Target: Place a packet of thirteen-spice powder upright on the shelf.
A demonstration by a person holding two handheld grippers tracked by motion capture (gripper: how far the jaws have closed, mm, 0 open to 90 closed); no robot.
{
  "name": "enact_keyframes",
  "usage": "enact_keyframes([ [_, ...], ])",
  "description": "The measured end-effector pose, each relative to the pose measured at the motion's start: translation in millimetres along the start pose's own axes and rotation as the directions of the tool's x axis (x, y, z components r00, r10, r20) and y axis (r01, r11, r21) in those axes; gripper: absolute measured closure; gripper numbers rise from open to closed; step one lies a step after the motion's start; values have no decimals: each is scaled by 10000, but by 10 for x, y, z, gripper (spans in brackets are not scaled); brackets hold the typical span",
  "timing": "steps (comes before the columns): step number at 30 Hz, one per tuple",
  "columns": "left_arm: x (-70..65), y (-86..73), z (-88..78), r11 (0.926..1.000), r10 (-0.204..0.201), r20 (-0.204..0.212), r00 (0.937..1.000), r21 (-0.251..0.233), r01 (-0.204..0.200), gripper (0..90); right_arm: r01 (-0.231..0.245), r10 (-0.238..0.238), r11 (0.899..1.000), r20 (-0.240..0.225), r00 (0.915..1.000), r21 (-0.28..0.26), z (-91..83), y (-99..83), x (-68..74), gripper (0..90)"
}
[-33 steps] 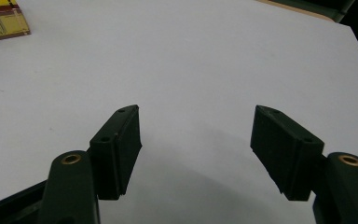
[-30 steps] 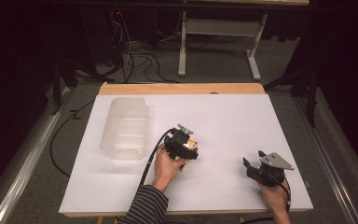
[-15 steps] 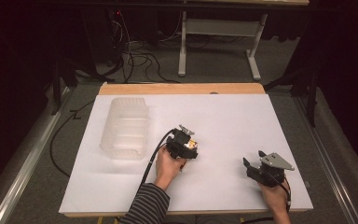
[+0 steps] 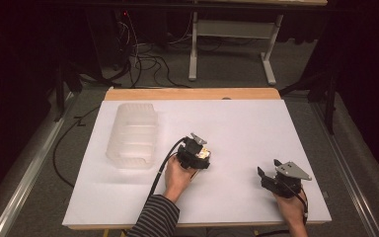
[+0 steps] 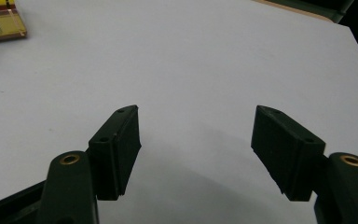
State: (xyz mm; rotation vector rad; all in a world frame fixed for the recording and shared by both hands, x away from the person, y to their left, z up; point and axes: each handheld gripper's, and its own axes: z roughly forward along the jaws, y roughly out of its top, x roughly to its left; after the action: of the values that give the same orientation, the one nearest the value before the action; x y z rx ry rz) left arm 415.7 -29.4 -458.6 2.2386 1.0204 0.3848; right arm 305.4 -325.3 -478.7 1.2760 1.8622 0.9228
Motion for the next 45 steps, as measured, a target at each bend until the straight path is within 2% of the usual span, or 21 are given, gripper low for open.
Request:
enact_keyframes([
  [3, -3, 3, -85, 9991, -65, 44, 10000, -428, 67, 326, 9, -9, 10000, 6, 10000, -14, -1, 0, -1, 330],
  [10, 3, -12, -229, 9949, -134, 185, 9997, -999, 152, 328, 0, 0, 10000, 1, 10000, 9, 1, 0, 1, 329],
  [17, -10, -28, -422, 9860, 10, 278, 9996, -1668, 37, 329, 24, -24, 10000, -17, 10000, -10, 1, -1, 3, 329],
  [27, -54, -71, -570, 9806, 464, 253, 9986, -1915, -407, 330, 0, 0, 10000, -13, 10000, -11, 0, -1, 5, 329],
  [40, -25, -107, -750, 9714, 454, 143, 9989, -2339, -408, 330, 37, -37, 10000, 3, 10000, -18, 0, -1, 5, 329],
  [45, 29, -118, -815, 9689, 206, 197, 9996, -2471, -151, 329, 53, -53, 10000, 4, 10000, -17, 2, -1, 5, 329],
])
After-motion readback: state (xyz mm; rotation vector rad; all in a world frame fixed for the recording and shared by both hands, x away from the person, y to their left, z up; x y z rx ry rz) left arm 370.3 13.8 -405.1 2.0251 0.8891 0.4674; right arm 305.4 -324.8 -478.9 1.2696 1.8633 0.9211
